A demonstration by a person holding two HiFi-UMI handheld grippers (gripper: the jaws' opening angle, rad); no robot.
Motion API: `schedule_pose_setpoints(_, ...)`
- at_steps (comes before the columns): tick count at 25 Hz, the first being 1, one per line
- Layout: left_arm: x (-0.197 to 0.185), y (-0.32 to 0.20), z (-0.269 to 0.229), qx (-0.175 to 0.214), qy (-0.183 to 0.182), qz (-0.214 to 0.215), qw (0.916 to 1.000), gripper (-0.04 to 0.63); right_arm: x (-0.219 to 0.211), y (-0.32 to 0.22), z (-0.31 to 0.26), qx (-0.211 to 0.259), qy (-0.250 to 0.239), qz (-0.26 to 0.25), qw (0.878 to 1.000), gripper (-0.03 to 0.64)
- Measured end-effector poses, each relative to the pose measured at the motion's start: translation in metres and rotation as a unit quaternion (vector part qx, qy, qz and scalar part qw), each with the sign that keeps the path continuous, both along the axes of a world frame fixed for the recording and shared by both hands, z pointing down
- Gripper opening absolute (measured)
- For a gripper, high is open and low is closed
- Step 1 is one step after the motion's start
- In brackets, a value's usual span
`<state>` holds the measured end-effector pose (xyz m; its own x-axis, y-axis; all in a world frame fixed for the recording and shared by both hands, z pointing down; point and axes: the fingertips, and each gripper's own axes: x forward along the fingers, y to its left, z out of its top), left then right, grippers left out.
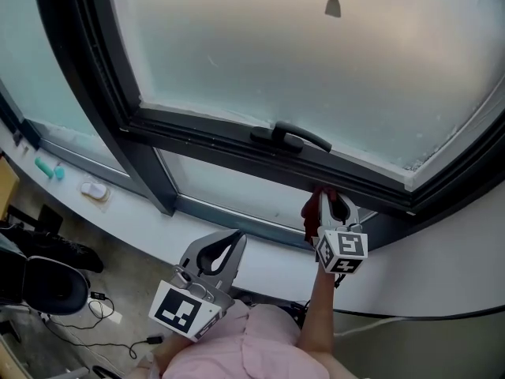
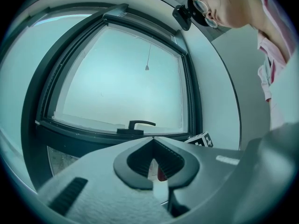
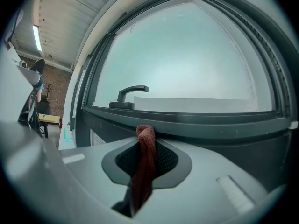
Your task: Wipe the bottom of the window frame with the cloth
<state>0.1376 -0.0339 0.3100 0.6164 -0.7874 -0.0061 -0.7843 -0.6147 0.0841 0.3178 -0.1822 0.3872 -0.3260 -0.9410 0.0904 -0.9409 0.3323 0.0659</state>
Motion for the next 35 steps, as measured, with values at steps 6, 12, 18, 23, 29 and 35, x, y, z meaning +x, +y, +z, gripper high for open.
schedule_pose_setpoints(6, -0.002, 0.001, -0.001, 0.004, 0.001, 0.001, 1.0, -0.002, 0.015, 0.002, -0.001, 0.004, -0.002, 0.019, 1.0, 0.046)
schedule_pose_setpoints(12, -0.005, -0.001, 0.0, 0.002, 0.004, 0.003, 1.0, -0.002, 0.026, 0.003, -0.002, 0.005, 0.002, 0.036, 0.999, 0.046)
schedule_pose_setpoints(18, -0.008, -0.005, 0.002, -0.002, 0.005, 0.007, 1.0, -0.002, 0.026, 0.003, -0.002, 0.003, 0.002, 0.038, 0.999, 0.046)
schedule_pose_setpoints(23, -0.011, -0.008, 0.002, -0.003, 0.005, 0.01, 0.9999, -0.002, 0.036, 0.004, -0.003, 0.004, 0.009, 0.053, 0.999, 0.046)
schedule_pose_setpoints(29, -0.008, -0.011, 0.0, 0.0, 0.005, 0.023, 0.9997, -0.003, 0.05, 0.006, -0.003, 0.002, 0.011, 0.073, 0.997, 0.046)
schedule_pose_setpoints(35, -0.008, -0.011, -0.001, 0.005, 0.003, 0.026, 0.9997, -0.002, 0.055, 0.006, -0.002, 0.001, 0.012, 0.078, 0.997, 0.046)
